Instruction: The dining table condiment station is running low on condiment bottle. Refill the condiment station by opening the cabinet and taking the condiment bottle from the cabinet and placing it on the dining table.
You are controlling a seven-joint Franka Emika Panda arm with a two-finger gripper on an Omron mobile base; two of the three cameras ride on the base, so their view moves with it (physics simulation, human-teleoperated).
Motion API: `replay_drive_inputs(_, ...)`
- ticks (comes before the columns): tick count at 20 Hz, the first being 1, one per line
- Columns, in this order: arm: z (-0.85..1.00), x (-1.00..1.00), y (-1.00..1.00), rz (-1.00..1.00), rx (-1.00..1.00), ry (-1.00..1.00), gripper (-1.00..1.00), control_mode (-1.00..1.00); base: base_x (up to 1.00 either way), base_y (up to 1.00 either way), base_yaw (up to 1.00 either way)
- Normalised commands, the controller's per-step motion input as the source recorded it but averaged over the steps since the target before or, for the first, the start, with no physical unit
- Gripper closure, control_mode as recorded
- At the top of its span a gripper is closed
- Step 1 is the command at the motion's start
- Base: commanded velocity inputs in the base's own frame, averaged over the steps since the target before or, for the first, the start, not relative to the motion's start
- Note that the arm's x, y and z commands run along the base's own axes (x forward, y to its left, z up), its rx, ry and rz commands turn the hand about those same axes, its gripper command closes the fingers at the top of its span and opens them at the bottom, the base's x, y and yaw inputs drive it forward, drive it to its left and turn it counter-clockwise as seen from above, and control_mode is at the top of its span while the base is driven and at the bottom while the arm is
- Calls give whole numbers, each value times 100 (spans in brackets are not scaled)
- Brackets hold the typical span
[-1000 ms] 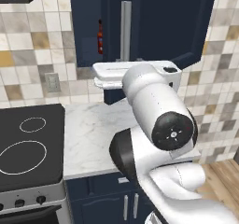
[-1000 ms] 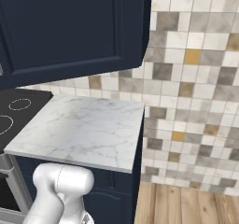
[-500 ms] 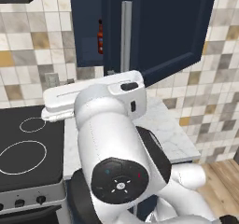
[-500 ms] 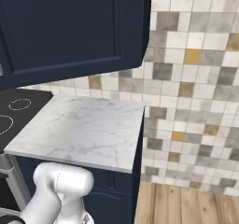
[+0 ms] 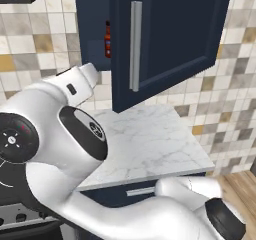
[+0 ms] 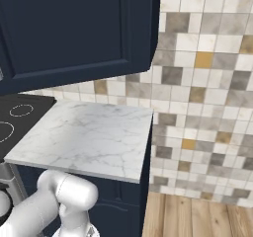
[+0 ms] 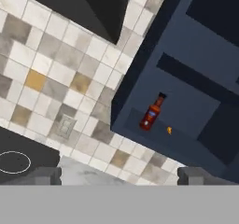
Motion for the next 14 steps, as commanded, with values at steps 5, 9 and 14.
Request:
replay_drive_inputs(5, -78, 100, 46, -7, -35, 12, -100, -100, 0, 0, 0)
replay_drive_inputs(9, -65, 94, 6, -2, -32, 1, -100, -100, 0, 0, 0)
replay_drive_inputs(14, -39, 80, -11, 0, -17, 0, -100, -100, 0, 0, 0)
